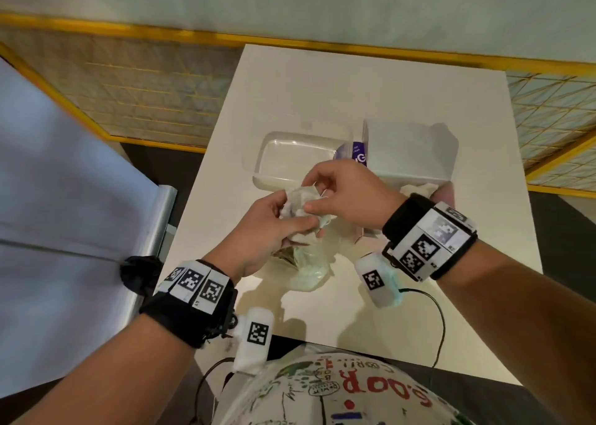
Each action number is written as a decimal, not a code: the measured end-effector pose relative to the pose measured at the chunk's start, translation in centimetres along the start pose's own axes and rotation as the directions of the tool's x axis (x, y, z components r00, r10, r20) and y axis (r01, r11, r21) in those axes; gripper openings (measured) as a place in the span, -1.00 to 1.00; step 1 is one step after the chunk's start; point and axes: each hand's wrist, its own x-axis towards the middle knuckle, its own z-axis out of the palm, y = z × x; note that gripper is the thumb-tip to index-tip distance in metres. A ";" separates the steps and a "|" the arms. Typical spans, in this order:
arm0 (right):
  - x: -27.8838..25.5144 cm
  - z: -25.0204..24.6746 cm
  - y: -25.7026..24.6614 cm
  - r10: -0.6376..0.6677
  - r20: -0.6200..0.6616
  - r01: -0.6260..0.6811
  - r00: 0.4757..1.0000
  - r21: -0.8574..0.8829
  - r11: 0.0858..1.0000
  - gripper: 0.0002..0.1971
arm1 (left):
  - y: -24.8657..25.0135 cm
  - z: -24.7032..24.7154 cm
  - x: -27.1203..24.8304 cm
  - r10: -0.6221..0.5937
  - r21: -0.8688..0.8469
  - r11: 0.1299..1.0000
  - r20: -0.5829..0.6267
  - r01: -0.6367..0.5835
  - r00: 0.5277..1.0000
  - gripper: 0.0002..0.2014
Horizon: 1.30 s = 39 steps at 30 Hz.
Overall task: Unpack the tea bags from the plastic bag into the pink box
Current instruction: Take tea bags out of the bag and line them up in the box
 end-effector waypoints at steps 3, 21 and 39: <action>0.1 0.4 -0.2 0.029 -0.041 -0.028 0.999 0.044 0.999 -0.64 | 0.4 -1.0 -0.2 -0.026 -0.143 0.989 0.005 0.027 1.000 -0.69; -1.1 -0.8 -4.4 -0.017 -0.010 0.020 1.000 0.399 0.917 -0.68 | 1.3 -4.8 0.1 0.028 -0.151 0.988 -0.013 -0.029 1.000 -0.76; -0.1 2.0 -3.8 0.146 -0.175 -0.076 0.974 0.358 0.931 -0.81 | 2.2 -5.0 -0.7 -0.022 -0.177 0.984 0.003 0.022 1.000 -0.74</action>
